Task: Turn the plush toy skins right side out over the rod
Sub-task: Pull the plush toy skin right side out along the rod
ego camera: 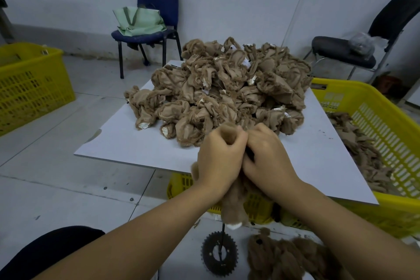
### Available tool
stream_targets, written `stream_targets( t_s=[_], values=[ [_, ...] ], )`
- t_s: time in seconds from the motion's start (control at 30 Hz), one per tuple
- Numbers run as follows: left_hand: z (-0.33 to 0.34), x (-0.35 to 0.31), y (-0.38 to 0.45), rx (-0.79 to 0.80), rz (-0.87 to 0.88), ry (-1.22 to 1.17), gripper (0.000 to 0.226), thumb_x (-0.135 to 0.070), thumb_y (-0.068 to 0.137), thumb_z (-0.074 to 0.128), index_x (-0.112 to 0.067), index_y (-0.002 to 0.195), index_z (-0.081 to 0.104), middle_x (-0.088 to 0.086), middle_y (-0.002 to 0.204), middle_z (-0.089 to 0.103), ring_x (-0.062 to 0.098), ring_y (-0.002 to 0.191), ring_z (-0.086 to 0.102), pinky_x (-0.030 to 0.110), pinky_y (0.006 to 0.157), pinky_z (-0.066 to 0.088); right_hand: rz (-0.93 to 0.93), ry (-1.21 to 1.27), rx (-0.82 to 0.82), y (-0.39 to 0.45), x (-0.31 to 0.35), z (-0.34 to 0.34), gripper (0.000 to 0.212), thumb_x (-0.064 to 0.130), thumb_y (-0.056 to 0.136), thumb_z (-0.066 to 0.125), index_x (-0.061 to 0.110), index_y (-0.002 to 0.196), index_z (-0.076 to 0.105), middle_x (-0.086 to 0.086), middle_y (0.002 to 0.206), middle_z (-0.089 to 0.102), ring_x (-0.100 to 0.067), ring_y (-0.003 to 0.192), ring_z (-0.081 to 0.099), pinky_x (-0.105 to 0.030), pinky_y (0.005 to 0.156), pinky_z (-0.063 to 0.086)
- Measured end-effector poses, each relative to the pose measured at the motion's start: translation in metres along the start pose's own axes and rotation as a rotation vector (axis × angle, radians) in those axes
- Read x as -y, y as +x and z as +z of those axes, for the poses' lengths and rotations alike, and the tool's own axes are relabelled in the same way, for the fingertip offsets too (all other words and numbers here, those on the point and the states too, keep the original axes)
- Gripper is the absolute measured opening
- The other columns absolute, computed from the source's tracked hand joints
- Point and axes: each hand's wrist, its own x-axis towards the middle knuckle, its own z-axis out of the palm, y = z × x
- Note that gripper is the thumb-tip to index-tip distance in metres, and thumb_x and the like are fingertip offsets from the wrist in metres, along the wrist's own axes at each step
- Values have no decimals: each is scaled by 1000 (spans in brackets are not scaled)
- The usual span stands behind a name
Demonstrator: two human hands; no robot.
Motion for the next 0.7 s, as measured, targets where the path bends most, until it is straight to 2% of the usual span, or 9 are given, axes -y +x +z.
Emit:
stream_targets(
  t_s=[0.07,0.13,0.27,0.4,0.47,0.53,0.6,0.7],
  values=[
    [1,4,-2,-65,70,-69,37,-50,89,51,-27,60,54,-6,55,58,7,52,57,20,51,44,-21,25,-44,0,3,3,12,1,87,61,6,77,65,-1,70,58,-23,77,48,-40,69,43],
    [1,14,-8,-81,70,-31,37,-52,86,49,-25,61,51,-3,53,53,8,51,54,25,50,43,-11,29,-19,-5,1,10,11,-1,85,62,5,77,67,-3,71,59,-25,79,49,-45,67,44],
    [1,38,-19,55,-40,152,35,-48,82,46,-21,61,44,-2,50,43,10,46,42,31,46,33,59,47,153,-20,-10,28,13,-4,86,58,2,77,66,-7,73,60,-25,83,48,-48,70,45],
    [1,34,-10,95,-126,214,37,-44,84,50,-20,58,40,-3,49,39,13,45,37,32,48,29,110,35,200,-16,-17,28,15,1,89,56,2,76,62,-10,73,57,-22,82,45,-45,73,43],
    [3,24,-5,50,-74,254,38,-43,85,52,-19,57,40,-4,49,39,12,45,38,33,47,31,85,18,166,-11,-15,21,12,1,87,59,3,76,64,-8,73,58,-21,82,46,-45,71,44],
    [5,9,-2,-47,2,76,33,-43,86,51,-21,62,47,0,55,48,16,52,49,38,51,42,65,31,52,-3,-10,12,9,2,86,62,6,79,65,-3,73,60,-20,83,48,-46,67,46],
    [10,-2,1,-139,122,-109,21,-35,89,52,-23,72,50,5,66,52,22,62,53,38,59,48,36,50,-56,4,-2,3,12,3,89,63,11,94,71,2,81,65,-20,87,50,-38,70,47],
    [15,1,1,-163,277,-145,19,-21,97,48,-21,79,43,7,71,45,25,62,44,42,59,44,44,139,-106,7,4,-1,29,1,90,65,14,114,72,4,98,70,-10,94,49,-19,81,43]
  ],
)
